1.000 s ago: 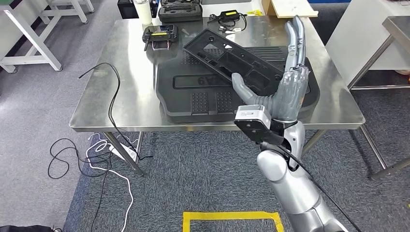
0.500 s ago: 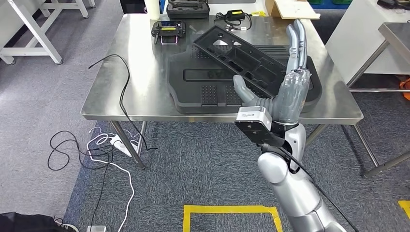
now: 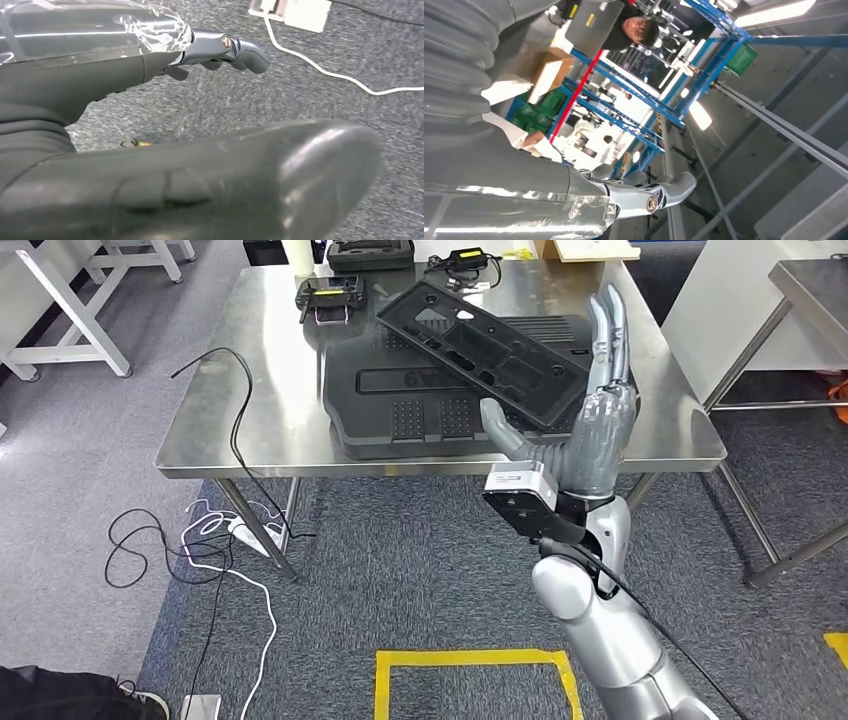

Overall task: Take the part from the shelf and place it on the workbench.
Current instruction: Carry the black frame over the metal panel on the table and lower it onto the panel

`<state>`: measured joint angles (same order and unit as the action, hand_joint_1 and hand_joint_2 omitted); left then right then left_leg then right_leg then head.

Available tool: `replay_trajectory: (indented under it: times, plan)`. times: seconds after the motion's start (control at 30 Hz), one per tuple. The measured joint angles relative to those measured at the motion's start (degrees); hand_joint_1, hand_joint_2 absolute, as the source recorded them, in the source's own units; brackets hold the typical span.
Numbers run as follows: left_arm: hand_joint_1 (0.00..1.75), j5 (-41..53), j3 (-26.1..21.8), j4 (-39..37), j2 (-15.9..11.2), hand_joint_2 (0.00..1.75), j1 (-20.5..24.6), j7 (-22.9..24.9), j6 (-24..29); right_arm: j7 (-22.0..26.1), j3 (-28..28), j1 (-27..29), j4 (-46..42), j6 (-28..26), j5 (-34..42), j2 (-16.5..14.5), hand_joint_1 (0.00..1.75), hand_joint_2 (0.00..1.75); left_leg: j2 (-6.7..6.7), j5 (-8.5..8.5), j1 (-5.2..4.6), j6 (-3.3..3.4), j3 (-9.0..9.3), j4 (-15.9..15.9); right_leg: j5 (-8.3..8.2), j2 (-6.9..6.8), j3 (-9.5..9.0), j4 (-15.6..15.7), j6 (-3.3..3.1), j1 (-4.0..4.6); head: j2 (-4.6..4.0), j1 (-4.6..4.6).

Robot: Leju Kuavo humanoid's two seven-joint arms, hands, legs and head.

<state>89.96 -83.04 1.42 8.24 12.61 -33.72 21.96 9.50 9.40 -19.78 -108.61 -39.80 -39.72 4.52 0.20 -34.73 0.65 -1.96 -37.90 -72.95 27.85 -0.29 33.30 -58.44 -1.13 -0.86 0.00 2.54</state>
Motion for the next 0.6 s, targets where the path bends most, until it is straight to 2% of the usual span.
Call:
replay_trajectory:
  times: [0.03,0.1,0.13,0.17,0.23,0.27,0.3,0.33,0.4,0.43,0.47,0.5,0.53,0.57,0.6]
  plan:
    - [0.0,0.0,0.0,0.0,0.0,0.0,0.02,0.07,-0.01,-0.03,0.0,0.15,-0.01,0.0,-0.01,0.0,0.0,1.75,-0.01,1.54,0.02,0.14,2.34,3.19,-0.23,0.01,0.41,-0.17,0.16,-0.01,0.0,-0.03]
    - [0.0,0.0,0.0,0.0,0.0,0.0,0.09,0.13,0.04,-0.02,0.0,0.26,-0.05,0.0,-0.07,0.0,0.0,1.75,-0.09,3.52,-0.08,0.64,7.15,11.14,-0.59,0.03,0.98,-0.5,0.61,0.0,0.0,-0.08]
    - [0.0,0.0,0.01,0.0,0.01,0.0,0.1,0.13,0.08,-0.01,0.0,0.26,-0.08,0.0,-0.16,0.0,0.0,1.75,-0.14,3.9,-0.22,0.93,8.53,13.71,-0.79,0.02,1.12,-0.58,0.91,0.0,0.0,-0.1]
    - [0.0,0.0,0.01,0.0,0.01,0.0,0.09,0.13,0.11,0.0,0.0,0.26,-0.09,0.0,-0.27,-0.01,0.0,1.75,-0.19,3.87,-0.4,1.19,9.02,14.94,-1.03,0.01,1.21,-0.61,1.25,-0.01,0.0,-0.13]
    - [0.0,0.0,0.01,0.0,0.03,0.0,0.01,0.13,0.14,-0.02,0.0,0.28,-0.09,0.0,-0.52,-0.02,0.0,1.75,-0.18,4.4,-0.56,1.83,8.78,15.3,-1.57,0.01,1.32,-0.46,2.03,-0.02,0.0,-0.15]
    - [0.0,0.0,0.01,0.0,0.03,0.0,0.01,0.13,0.14,-0.04,0.0,0.3,-0.09,0.0,-0.58,-0.02,0.0,1.75,-0.07,4.8,-0.47,2.26,8.58,15.57,-1.25,0.05,1.53,-0.71,2.36,-0.06,0.0,-0.14]
    - [0.0,0.0,0.01,0.0,0.04,0.0,0.02,0.13,0.14,-0.07,0.0,0.31,-0.09,0.0,-0.62,-0.01,0.0,1.75,0.06,5.3,-0.34,2.79,8.26,15.83,-0.11,0.09,2.0,-1.77,2.6,-0.06,0.0,0.0]
    - [0.0,0.0,0.01,0.0,0.04,0.0,0.03,0.13,0.14,-0.13,0.0,0.34,-0.09,0.0,-0.62,-0.01,0.0,1.75,0.18,5.82,-0.22,3.26,7.82,16.08,1.89,0.13,2.87,-3.98,2.78,-0.06,0.0,0.2]
    - [0.0,0.0,0.01,0.0,0.04,0.0,0.02,0.18,0.14,-0.32,0.0,0.5,-0.09,0.0,-0.56,-0.01,0.0,1.75,0.32,6.63,-0.31,3.78,6.66,16.0,6.9,0.16,5.24,-11.15,2.99,-0.1,0.0,0.61]
    - [0.0,0.0,0.01,0.0,0.04,0.0,0.0,0.22,0.14,-0.44,0.0,0.63,-0.09,0.0,-0.5,-0.01,0.0,1.75,0.35,6.96,-0.39,3.85,6.04,15.84,8.44,0.16,6.13,-14.45,3.09,-0.1,0.0,0.7]
    - [0.0,0.0,0.01,0.0,0.04,0.0,-0.02,0.26,0.14,-0.52,0.0,0.76,-0.09,0.0,-0.43,-0.01,0.0,1.75,0.37,7.25,-0.45,3.85,5.42,15.63,8.78,0.16,6.2,-16.14,3.15,-0.1,0.0,0.73]
    - [0.0,0.0,0.01,0.0,0.04,0.0,-0.03,0.31,0.14,-0.6,0.0,0.85,-0.09,0.0,-0.34,0.0,0.0,1.75,0.38,7.48,-0.49,3.81,4.84,15.37,8.02,0.16,5.23,-15.74,3.14,-0.1,0.0,0.78]
    - [0.0,0.0,0.01,0.0,0.05,0.0,-0.03,0.34,0.14,-0.61,0.0,0.89,-0.09,0.0,-0.31,0.0,0.0,1.75,0.38,7.65,-0.5,3.73,4.34,15.06,6.47,0.15,3.17,-13.06,3.06,-0.1,0.0,0.84]
    - [0.0,0.0,0.01,0.0,0.06,0.0,-0.03,0.37,0.14,-0.62,0.0,0.88,-0.09,0.0,-0.27,0.0,0.0,1.75,0.37,7.77,-0.5,3.61,3.93,14.71,4.96,0.14,0.46,-8.91,2.9,-0.09,0.0,0.93]
    - [0.0,0.0,0.01,0.0,0.08,0.0,-0.02,0.38,0.15,-0.62,0.0,0.86,-0.09,0.0,-0.26,-0.01,0.0,1.75,0.36,7.9,-0.55,3.43,3.55,14.39,4.14,0.15,-2.02,-4.84,2.74,0.02,0.0,1.01]
